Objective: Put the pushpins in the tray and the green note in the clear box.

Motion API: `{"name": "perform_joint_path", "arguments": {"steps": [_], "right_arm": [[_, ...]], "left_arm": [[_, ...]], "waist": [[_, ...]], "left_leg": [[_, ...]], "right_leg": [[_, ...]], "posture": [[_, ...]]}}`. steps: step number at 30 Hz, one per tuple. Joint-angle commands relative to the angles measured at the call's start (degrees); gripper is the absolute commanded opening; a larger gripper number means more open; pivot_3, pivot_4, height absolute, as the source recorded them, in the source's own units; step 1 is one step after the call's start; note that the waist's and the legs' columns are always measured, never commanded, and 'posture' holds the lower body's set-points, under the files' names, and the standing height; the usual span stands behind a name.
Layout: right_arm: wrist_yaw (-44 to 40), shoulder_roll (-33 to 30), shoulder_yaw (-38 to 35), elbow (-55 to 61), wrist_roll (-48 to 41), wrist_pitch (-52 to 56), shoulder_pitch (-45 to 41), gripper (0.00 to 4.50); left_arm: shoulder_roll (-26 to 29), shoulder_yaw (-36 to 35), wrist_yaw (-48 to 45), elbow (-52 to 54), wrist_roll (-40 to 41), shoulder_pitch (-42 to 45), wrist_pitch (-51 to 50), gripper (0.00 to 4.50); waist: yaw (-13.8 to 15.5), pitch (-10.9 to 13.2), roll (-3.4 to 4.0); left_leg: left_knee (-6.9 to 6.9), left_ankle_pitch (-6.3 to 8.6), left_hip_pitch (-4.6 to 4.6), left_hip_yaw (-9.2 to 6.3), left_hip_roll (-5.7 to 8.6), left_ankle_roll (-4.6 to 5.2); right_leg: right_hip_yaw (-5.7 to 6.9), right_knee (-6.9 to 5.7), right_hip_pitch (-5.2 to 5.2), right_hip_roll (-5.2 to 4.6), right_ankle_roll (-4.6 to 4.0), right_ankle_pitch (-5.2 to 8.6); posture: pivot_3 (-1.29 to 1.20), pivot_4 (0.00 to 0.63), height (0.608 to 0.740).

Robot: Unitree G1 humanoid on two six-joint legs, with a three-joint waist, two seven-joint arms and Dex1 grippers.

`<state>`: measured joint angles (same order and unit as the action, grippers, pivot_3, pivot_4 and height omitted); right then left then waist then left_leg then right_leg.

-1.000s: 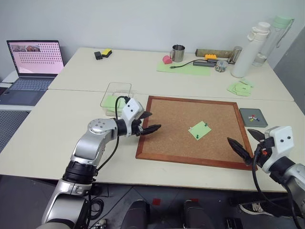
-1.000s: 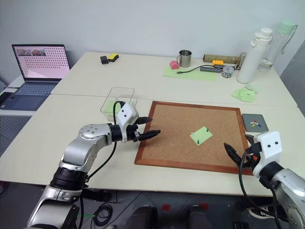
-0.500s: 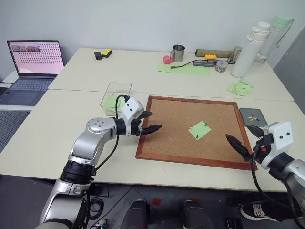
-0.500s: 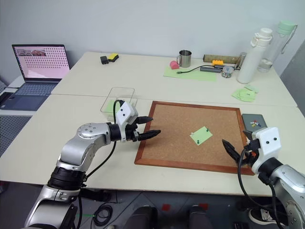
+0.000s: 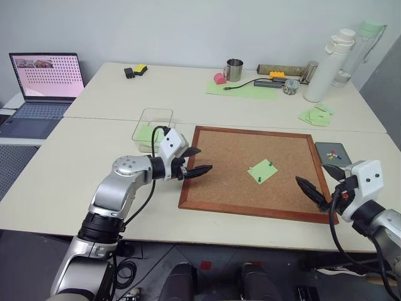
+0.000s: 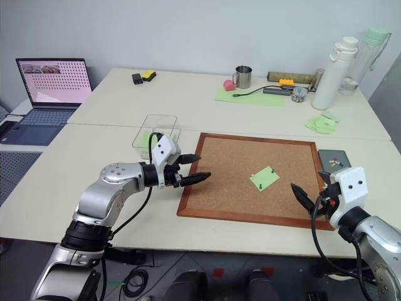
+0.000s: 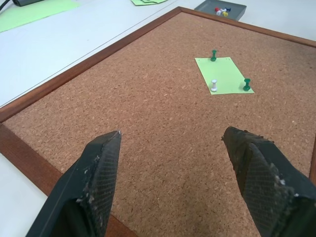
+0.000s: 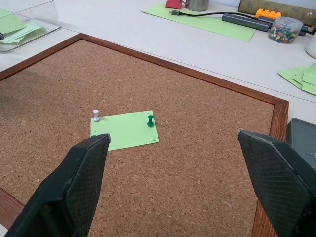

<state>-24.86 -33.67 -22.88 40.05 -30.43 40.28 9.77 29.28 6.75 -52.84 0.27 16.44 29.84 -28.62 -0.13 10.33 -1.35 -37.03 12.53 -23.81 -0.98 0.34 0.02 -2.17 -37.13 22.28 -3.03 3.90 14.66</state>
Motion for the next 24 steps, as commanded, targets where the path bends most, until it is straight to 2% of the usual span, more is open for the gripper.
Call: {"name": "perform_joint_path", "arguments": {"steps": [1,5,8,15,24], "right_arm": [[0.5,-0.2,-1.3,1.3,-0.2,-0.9,-0.5,4.32],[0.2,-0.3,-0.4,0.9,-0.2,-1.2,-1.0,4.32],[-0.5,-0.6,1.8,-1.2,1.1,-2.2,-2.6,4.32],[-2.0,-1.0,7.2,-8.0,3.8,-4.1,-8.4,4.32],[-0.3,2.0,14.0,-16.6,8.6,-6.8,-15.3,4.32]], "left_arm": [[0.2,-0.7,-0.1,1.9,0.8,0.9,0.3,3.51],[-0.2,-1.2,-0.6,2.2,1.9,1.2,-0.1,3.51],[-0.8,-0.8,-2.3,4.0,4.3,0.6,-1.5,3.1],[-2.7,2.2,-3.1,2.8,3.4,1.8,0.0,1.9],[-6.1,6.4,-2.4,-0.4,0.0,2.9,3.3,0.1]], "waist": [[0.0,0.0,0.0],[0.0,0.0,0.0],[0.0,0.0,0.0],[-0.1,0.0,0.0],[-0.1,0.0,-0.01]], "left_leg": [[0.0,0.0,0.0,0.0,0.0,0.0],[0.0,0.0,0.0,0.0,0.0,0.0],[0.0,0.0,0.0,0.0,0.0,0.0],[0.0,0.0,0.01,0.0,0.0,0.0],[0.0,0.0,0.01,0.02,0.03,0.0]], "right_leg": [[0.0,0.0,0.0,0.0,0.0,0.0],[0.0,0.0,0.0,0.0,0.0,0.0],[0.0,0.0,0.0,0.0,0.0,0.0],[0.01,0.0,0.0,0.01,-0.01,0.0],[-0.02,-0.01,0.01,0.01,0.01,0.0]], "posture": [[0.0,0.15,0.74],[0.0,0.15,0.74],[0.0,0.15,0.74],[0.0,0.15,0.74],[0.0,0.15,0.74]]}}
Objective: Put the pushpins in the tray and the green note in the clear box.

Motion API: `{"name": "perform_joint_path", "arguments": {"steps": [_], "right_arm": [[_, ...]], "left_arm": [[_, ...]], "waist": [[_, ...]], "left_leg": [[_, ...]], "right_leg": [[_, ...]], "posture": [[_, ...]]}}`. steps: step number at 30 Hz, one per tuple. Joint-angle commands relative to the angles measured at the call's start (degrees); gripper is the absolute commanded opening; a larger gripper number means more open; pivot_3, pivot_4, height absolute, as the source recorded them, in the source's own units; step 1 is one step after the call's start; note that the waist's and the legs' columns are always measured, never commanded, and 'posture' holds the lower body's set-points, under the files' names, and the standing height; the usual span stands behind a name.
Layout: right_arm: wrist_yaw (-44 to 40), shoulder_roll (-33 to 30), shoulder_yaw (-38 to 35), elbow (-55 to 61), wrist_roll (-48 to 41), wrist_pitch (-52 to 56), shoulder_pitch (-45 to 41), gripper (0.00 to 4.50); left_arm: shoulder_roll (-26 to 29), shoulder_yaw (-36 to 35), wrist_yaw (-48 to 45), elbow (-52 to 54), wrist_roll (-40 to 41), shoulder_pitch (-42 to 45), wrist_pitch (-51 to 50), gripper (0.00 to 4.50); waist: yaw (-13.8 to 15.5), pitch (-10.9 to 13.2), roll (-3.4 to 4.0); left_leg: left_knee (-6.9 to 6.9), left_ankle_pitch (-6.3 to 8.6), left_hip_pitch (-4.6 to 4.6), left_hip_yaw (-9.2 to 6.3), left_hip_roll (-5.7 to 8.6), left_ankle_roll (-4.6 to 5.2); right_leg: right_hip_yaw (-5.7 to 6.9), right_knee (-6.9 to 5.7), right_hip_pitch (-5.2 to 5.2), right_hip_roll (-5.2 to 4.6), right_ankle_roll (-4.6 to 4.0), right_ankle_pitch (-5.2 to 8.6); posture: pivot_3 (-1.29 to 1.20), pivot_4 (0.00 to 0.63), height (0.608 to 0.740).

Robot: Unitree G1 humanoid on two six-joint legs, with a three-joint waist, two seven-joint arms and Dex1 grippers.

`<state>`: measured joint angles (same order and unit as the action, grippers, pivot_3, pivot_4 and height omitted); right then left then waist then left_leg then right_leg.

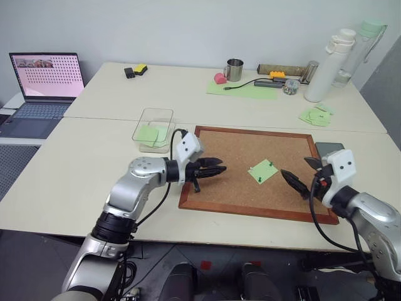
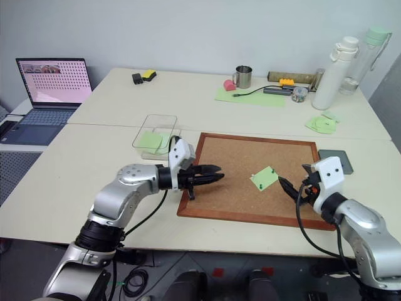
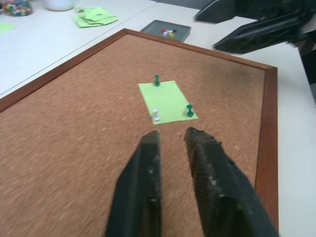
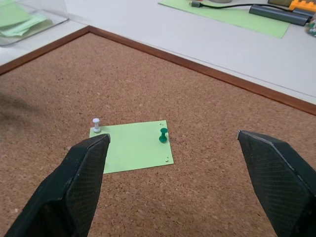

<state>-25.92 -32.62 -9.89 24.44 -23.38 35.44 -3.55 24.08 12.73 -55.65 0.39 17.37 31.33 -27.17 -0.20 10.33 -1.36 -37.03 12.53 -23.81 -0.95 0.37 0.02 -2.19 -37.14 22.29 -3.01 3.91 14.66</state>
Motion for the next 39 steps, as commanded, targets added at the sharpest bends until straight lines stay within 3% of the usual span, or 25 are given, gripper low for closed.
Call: {"name": "perform_joint_path", "arguments": {"steps": [1,13,24,31,39], "right_arm": [[0.8,1.3,1.4,-1.6,1.8,-2.2,-2.4,4.32],[1.2,6.1,6.0,-11.4,6.1,-5.9,-9.2,4.32],[0.7,10.4,8.0,-22.6,8.9,-9.0,-13.8,4.32],[0.2,11.2,8.0,-24.3,8.7,-10.3,-13.9,3.24],[0.5,11.3,6.9,-25.1,8.5,-11.2,-13.9,1.63]], "left_arm": [[-1.2,0.5,0.4,-0.8,-1.1,1.5,2.0,0.01],[-6.2,5.3,3.4,-10.5,-7.4,0.0,6.0,0.01],[-5.9,8.2,2.0,-12.2,-11.6,-0.5,7.6,0.01],[-5.1,8.2,1.7,-10.5,-12.1,-0.9,7.0,0.0],[-4.9,7.9,1.9,-9.9,-12.2,-0.9,6.8,0.0]], "waist": [[0.0,0.0,0.0],[0.0,0.0,0.01],[-0.1,0.0,0.05],[-0.1,0.0,0.06],[-0.2,0.0,0.06]], "left_leg": [[0.0,0.0,0.01,0.0,-0.01,0.0],[0.0,0.0,0.02,0.0,0.0,0.0],[-0.01,0.0,0.04,0.0,0.02,0.0],[0.01,0.0,0.04,-0.01,0.01,0.0],[0.0,0.0,0.04,-0.02,0.01,0.0]], "right_leg": [[0.0,-0.01,0.0,0.01,0.0,0.0],[-0.01,-0.02,-0.01,0.01,0.0,-0.01],[-0.01,-0.07,-0.01,0.01,0.0,-0.01],[0.0,-0.06,0.0,0.01,0.0,-0.01],[0.0,-0.09,0.0,0.01,0.0,-0.01]], "posture": [[0.0,0.15,0.74],[0.0,0.15,0.74],[0.0,0.15,0.74],[0.0,0.15,0.74],[0.0,0.15,0.74]]}}
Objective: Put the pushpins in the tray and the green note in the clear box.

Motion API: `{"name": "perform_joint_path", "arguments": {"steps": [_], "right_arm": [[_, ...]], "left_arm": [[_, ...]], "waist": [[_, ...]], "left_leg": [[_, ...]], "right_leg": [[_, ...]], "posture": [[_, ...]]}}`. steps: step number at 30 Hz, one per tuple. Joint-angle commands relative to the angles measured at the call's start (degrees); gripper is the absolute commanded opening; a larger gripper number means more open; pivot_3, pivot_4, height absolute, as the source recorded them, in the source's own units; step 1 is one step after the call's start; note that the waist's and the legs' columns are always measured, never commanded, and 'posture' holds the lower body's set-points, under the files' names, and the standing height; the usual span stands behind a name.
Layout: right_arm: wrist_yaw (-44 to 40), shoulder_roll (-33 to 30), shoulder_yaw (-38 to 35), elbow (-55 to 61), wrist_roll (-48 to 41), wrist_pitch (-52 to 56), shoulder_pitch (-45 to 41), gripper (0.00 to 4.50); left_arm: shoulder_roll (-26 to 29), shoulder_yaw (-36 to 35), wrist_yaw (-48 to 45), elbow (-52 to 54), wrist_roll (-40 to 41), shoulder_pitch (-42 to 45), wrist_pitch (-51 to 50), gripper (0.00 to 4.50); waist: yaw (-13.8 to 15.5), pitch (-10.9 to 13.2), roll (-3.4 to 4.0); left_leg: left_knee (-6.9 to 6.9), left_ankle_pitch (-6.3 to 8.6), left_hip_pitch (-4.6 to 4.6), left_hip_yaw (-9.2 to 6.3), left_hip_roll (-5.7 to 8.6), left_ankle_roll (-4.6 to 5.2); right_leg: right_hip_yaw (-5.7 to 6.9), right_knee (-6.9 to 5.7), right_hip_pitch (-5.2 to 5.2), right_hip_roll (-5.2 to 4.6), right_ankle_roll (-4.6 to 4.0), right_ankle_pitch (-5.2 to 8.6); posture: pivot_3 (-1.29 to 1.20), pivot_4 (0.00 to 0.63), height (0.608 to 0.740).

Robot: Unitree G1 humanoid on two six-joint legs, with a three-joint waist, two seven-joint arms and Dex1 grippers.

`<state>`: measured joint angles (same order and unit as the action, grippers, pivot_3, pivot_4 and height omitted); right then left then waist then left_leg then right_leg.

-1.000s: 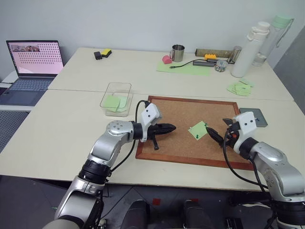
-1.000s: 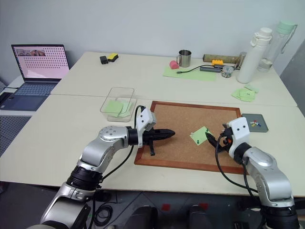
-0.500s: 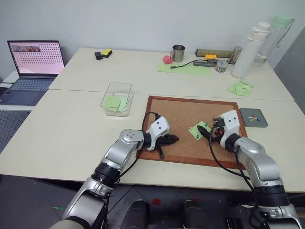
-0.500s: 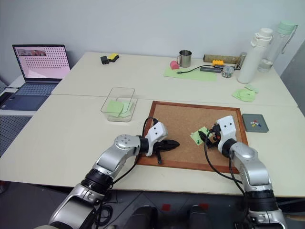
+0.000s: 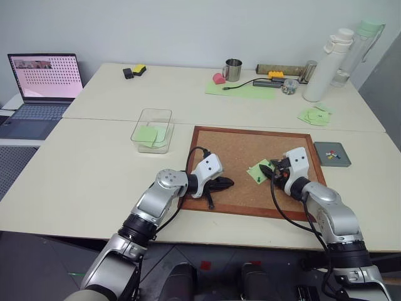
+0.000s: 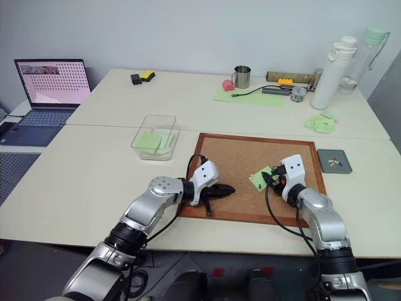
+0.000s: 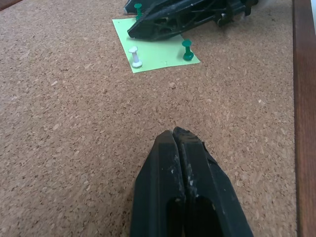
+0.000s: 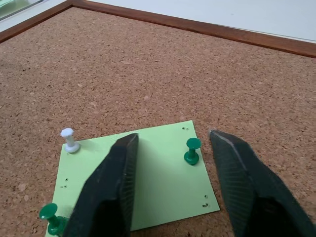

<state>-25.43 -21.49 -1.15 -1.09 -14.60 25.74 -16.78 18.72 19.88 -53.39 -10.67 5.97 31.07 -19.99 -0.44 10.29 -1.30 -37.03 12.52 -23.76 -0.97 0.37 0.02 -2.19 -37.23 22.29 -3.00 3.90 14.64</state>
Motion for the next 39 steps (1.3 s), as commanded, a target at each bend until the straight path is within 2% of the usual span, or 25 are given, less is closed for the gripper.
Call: {"name": "perform_joint_path", "arguments": {"steps": [1,5,8,25,39], "right_arm": [[0.2,0.3,-1.9,0.5,-0.3,-1.7,-0.7,1.45],[0.3,0.3,-1.8,0.8,-0.1,-1.8,-0.6,0.53],[0.5,0.3,-1.9,1.6,0.0,-1.6,-0.5,0.07],[1.6,-0.2,-4.3,15.3,-4.3,7.2,1.0,0.07],[3.4,-2.6,-14.5,14.2,-9.9,11.0,-2.4,0.07]], "left_arm": [[0.4,0.8,-0.4,1.0,-0.9,-0.6,-0.3,0.0],[0.3,0.9,-0.3,0.8,-1.0,-0.5,-0.1,0.0],[0.0,1.0,-0.2,0.2,-1.2,-0.2,0.0,0.0],[-0.7,2.5,2.4,-3.6,-5.7,0.7,0.6,0.0],[-0.7,2.3,2.7,-3.9,-5.5,1.0,0.1,0.0]], "waist": [[0.0,0.0,0.0],[0.0,0.0,0.0],[0.0,0.0,0.0],[0.0,-0.1,0.07],[0.1,-0.1,0.08]], "left_leg": [[0.0,0.0,0.0,0.0,0.0,0.0],[0.0,0.0,0.0,0.0,0.0,0.0],[0.0,0.0,0.0,0.0,0.0,0.0],[-0.01,0.0,0.13,-0.02,0.01,0.0],[-0.02,-0.02,0.15,-0.01,0.02,0.03]], "right_leg": [[0.0,0.0,0.0,0.0,0.0,0.0],[0.0,0.0,0.0,0.0,0.0,0.0],[0.0,0.0,0.0,0.0,0.0,0.0],[0.0,0.0,-0.14,-0.01,0.01,0.0],[-0.03,0.01,-0.16,-0.02,0.03,-0.03]], "posture": [[0.0,0.15,0.74],[0.0,0.15,0.74],[0.0,0.15,0.74],[0.0,0.15,0.74],[0.0,0.15,0.74]]}}
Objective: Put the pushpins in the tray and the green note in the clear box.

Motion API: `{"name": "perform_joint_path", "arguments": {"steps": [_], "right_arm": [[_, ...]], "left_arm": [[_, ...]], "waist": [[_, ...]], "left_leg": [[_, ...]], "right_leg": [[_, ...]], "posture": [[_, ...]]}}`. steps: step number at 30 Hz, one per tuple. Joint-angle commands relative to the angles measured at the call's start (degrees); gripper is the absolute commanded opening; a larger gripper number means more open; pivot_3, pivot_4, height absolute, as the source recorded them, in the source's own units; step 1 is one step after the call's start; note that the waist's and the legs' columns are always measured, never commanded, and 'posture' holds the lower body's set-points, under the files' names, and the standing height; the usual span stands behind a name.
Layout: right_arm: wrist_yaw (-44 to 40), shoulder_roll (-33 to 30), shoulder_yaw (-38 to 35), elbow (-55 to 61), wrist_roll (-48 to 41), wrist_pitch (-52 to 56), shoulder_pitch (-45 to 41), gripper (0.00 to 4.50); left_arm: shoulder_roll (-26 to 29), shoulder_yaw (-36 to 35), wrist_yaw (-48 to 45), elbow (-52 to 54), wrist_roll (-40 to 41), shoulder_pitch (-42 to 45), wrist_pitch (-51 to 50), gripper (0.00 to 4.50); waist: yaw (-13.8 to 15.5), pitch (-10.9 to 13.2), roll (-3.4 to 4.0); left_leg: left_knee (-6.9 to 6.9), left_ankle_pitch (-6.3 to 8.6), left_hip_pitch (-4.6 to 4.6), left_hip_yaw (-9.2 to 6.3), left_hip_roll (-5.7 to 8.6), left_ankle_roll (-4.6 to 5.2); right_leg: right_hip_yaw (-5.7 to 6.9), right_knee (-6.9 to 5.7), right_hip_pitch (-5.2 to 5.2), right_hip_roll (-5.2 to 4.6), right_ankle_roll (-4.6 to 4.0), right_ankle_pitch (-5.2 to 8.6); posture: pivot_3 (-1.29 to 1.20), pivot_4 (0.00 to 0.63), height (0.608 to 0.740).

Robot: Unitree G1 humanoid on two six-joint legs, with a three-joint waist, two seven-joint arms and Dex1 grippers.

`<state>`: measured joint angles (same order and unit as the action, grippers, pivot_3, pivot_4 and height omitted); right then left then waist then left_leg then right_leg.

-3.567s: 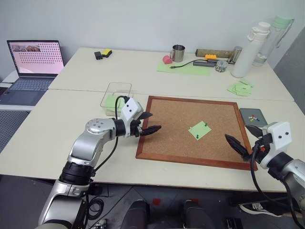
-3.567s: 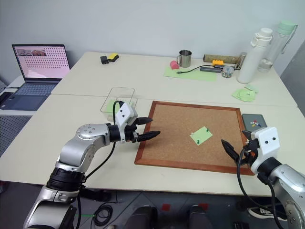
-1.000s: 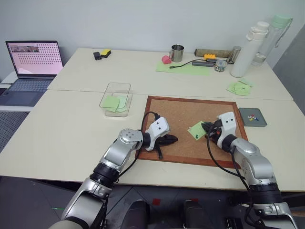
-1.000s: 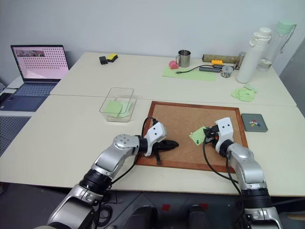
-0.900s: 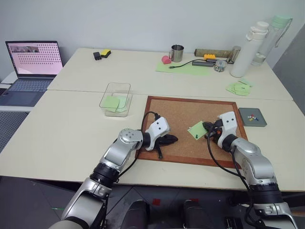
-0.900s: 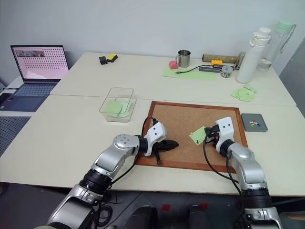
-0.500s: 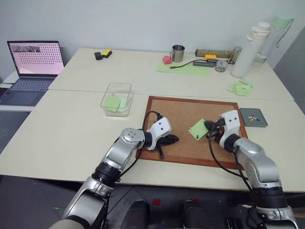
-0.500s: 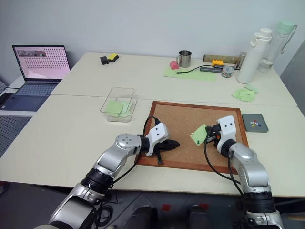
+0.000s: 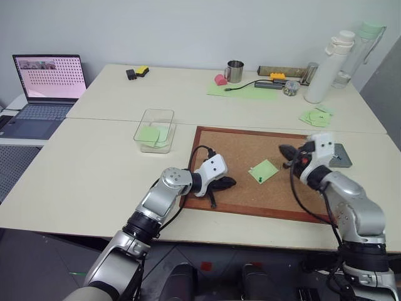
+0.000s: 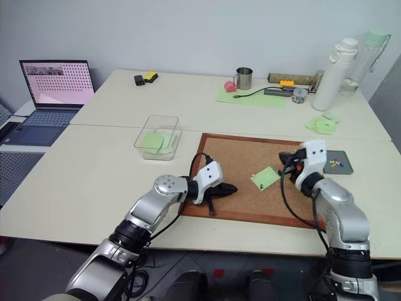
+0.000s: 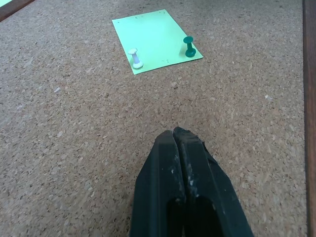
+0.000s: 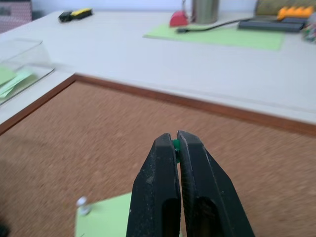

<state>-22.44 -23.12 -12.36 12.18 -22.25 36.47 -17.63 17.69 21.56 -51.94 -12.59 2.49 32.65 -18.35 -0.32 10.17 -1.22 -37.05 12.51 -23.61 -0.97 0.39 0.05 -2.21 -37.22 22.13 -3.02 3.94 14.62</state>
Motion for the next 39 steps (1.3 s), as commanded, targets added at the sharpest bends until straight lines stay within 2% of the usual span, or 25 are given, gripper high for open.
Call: {"name": "perform_joint_path", "arguments": {"steps": [1,8,17,24,29,35,39], "right_arm": [[0.7,-1.4,-4.1,0.0,-2.0,-0.1,-1.9,0.07],[6.2,-8.2,-7.8,-15.7,5.4,-6.1,-6.8,0.07],[3.3,-11.8,-7.9,-38.2,7.0,-12.5,-14.6,0.07],[1.1,-12.7,-7.5,-46.8,7.8,-16.9,-18.0,1.43],[0.5,-13.3,-7.2,-47.8,8.0,-18.4,-18.4,2.39],[-1.4,-13.1,-7.1,-42.1,6.8,-18.0,-15.6,2.39],[-8.6,-11.1,-4.6,-25.7,1.6,-13.0,-7.4,2.39]], "left_arm": [[0.3,0.6,1.3,-2.0,-2.0,-0.6,-1.7,0.0],[0.6,0.7,1.2,-1.0,-1.9,-1.2,-2.3,0.0],[1.1,0.3,1.7,0.5,-1.9,-2.0,-3.3,0.0],[2.4,-0.4,2.5,2.4,-1.7,-3.4,-4.4,0.0],[2.5,-0.5,2.9,3.5,-1.6,-4.0,-5.1,0.0],[2.4,-0.4,2.9,3.8,-1.4,-4.0,-5.2,0.0],[2.5,-0.4,2.6,3.7,-1.4,-3.8,-5.1,0.0]], "waist": [[0.0,0.0,0.01],[0.0,0.0,0.02],[-0.2,0.0,0.09],[-0.7,0.0,0.09],[-1.3,0.0,0.1],[-1.3,0.0,0.1],[-1.3,-0.1,0.11]], "left_leg": [[0.0,0.0,0.0,0.0,0.0,0.0],[0.0,0.0,0.0,0.08,0.02,0.0],[0.04,-0.01,0.05,0.18,0.01,0.01],[0.07,0.0,0.05,0.18,-0.01,0.01],[0.08,0.0,0.05,0.17,-0.01,0.01],[0.08,0.0,0.05,0.17,-0.01,0.01],[0.09,0.0,0.05,0.15,-0.02,0.01]], "right_leg": [[0.0,0.0,0.0,0.0,0.0,0.0],[-0.05,0.03,0.01,-0.01,0.0,0.0],[-0.13,0.03,-0.01,-0.01,0.0,0.0],[-0.13,0.05,0.0,0.0,0.0,0.0],[-0.13,0.05,0.0,0.0,0.0,0.0],[-0.14,0.04,0.0,0.0,0.0,0.0],[-0.12,0.05,-0.01,0.0,0.01,0.0]], "posture": [[0.0,0.15,0.74],[0.0,0.15,0.74],[0.0,0.15,0.74],[0.0,0.15,0.74],[0.0,0.15,0.74],[0.0,0.15,0.74],[0.0,0.15,0.74]]}}
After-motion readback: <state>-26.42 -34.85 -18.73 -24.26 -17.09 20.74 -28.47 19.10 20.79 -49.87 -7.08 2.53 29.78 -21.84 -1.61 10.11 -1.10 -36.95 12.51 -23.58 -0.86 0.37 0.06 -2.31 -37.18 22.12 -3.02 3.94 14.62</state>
